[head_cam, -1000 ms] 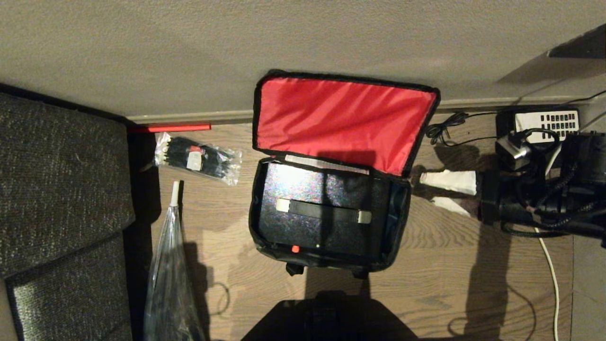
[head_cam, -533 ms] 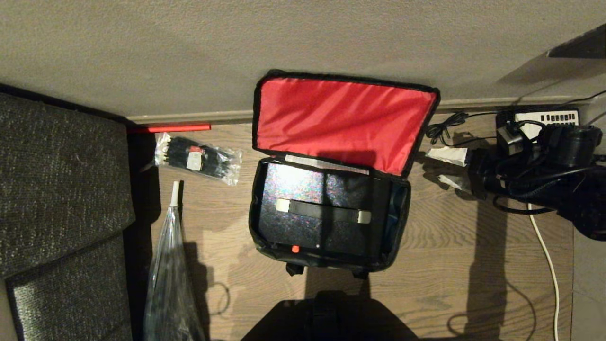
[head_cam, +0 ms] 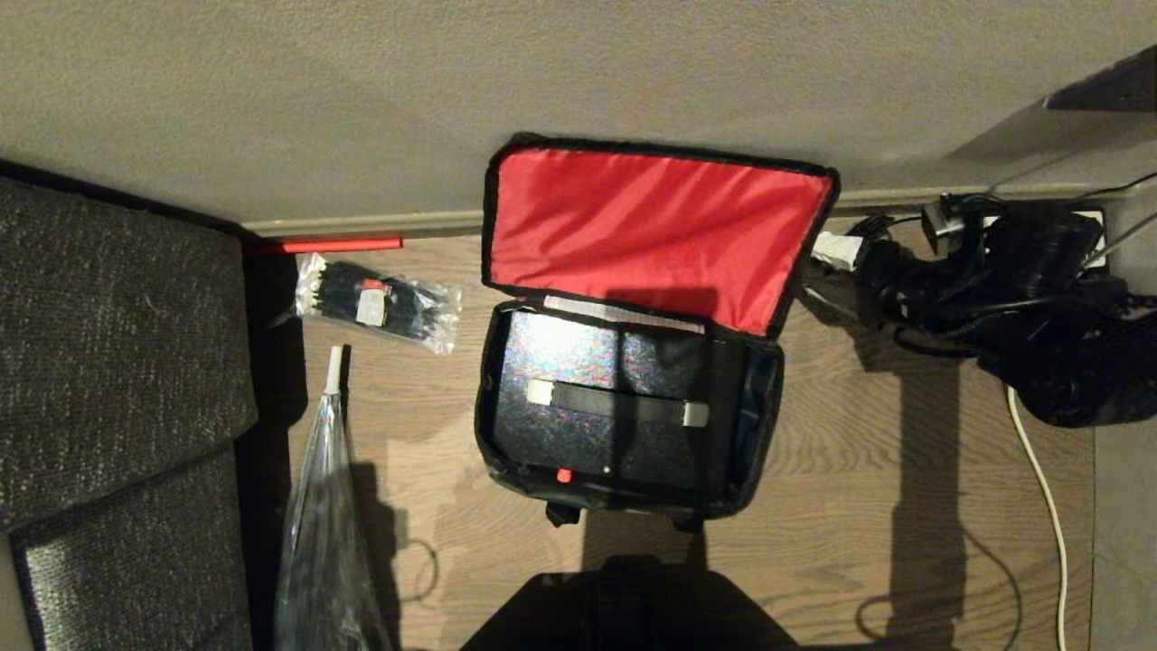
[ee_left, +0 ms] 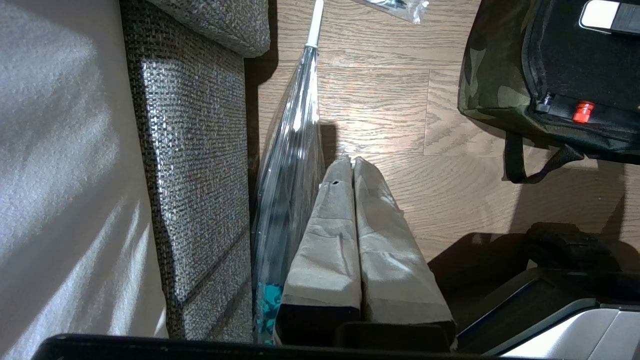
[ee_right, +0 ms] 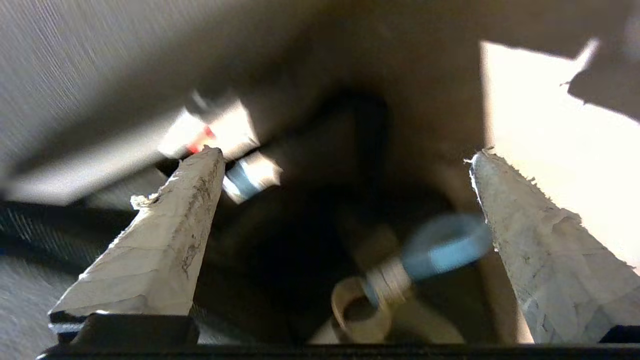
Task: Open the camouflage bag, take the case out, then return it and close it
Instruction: Close the top of the storage box
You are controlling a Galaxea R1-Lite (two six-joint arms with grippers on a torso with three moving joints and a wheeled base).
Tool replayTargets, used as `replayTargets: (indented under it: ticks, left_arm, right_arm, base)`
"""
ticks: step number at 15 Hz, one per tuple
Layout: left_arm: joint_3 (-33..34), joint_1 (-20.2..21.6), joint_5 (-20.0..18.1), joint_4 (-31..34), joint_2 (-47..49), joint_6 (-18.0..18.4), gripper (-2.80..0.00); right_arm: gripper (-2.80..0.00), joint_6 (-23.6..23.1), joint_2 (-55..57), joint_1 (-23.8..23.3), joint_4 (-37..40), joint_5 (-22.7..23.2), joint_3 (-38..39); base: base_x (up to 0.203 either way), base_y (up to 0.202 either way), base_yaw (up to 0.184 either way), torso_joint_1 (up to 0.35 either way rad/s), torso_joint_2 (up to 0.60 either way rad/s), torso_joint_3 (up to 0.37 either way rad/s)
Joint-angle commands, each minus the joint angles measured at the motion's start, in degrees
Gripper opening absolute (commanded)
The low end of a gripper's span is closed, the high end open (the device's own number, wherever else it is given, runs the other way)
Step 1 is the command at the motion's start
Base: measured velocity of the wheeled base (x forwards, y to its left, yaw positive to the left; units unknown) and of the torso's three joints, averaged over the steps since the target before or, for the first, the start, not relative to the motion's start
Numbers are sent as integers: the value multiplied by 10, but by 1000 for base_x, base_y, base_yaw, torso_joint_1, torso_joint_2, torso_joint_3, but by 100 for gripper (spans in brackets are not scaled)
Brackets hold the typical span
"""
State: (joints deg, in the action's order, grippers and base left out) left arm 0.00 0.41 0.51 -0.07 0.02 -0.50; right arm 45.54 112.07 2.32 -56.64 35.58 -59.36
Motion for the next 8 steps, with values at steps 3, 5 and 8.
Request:
replayTargets:
  ticks: [3,5,8]
  left_arm:
    - [1,0,0,0,0,0,-280]
    - [1,0,0,0,0,0,-280]
    - [1,0,0,0,-1,0,-280]
  right_arm:
    - [0,147,40,3,-46,1,-64]
    - [0,200,45,13,-55,4,-77]
    - [0,203,40,22,-55,16,-76]
  base:
    - [0,0,0,0,0,0]
    - [0,0,0,0,0,0]
    - [0,0,0,0,0,0]
